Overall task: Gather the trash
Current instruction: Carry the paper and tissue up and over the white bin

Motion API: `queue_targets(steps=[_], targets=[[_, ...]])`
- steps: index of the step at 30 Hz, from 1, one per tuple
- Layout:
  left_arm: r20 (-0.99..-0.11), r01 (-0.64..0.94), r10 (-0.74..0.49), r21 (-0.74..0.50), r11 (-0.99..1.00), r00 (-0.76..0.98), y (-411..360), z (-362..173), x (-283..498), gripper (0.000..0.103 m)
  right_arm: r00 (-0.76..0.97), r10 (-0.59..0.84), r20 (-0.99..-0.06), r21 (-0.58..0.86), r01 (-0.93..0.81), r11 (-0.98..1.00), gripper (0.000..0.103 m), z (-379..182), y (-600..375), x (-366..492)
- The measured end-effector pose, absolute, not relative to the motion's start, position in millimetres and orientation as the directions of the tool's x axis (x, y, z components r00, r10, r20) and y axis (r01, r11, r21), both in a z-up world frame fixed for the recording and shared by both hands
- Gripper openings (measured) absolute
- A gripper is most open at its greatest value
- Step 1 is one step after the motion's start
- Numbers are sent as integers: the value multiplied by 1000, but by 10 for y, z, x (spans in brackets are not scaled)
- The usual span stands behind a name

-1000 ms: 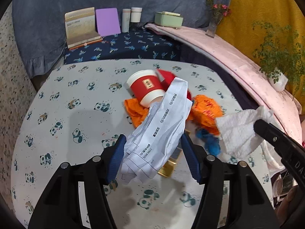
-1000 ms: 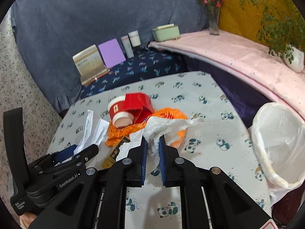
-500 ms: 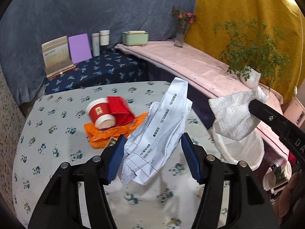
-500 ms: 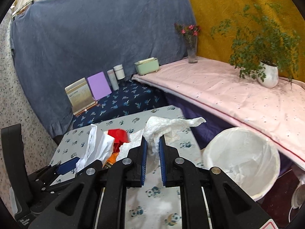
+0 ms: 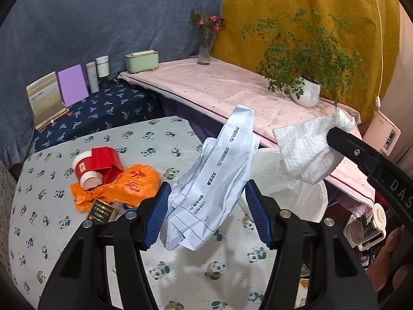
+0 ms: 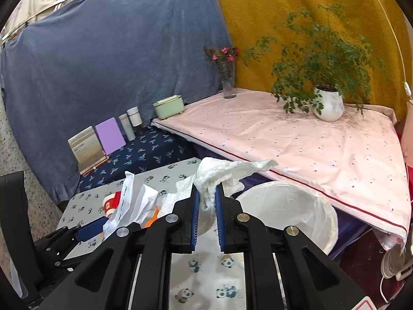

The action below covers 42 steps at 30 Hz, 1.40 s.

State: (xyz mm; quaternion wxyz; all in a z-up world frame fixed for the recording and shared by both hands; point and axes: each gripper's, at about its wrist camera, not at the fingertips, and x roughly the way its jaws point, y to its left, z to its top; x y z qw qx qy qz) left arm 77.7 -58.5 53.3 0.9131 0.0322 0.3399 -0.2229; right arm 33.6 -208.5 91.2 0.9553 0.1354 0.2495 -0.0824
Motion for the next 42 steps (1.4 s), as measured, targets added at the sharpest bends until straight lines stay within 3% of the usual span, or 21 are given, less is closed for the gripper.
queue_targets(steps=[42], targets=[[-710, 565, -429, -53, 823, 559, -1804, 130, 926, 57, 801, -206, -562, 224, 387, 894, 12, 547, -3191, 250]])
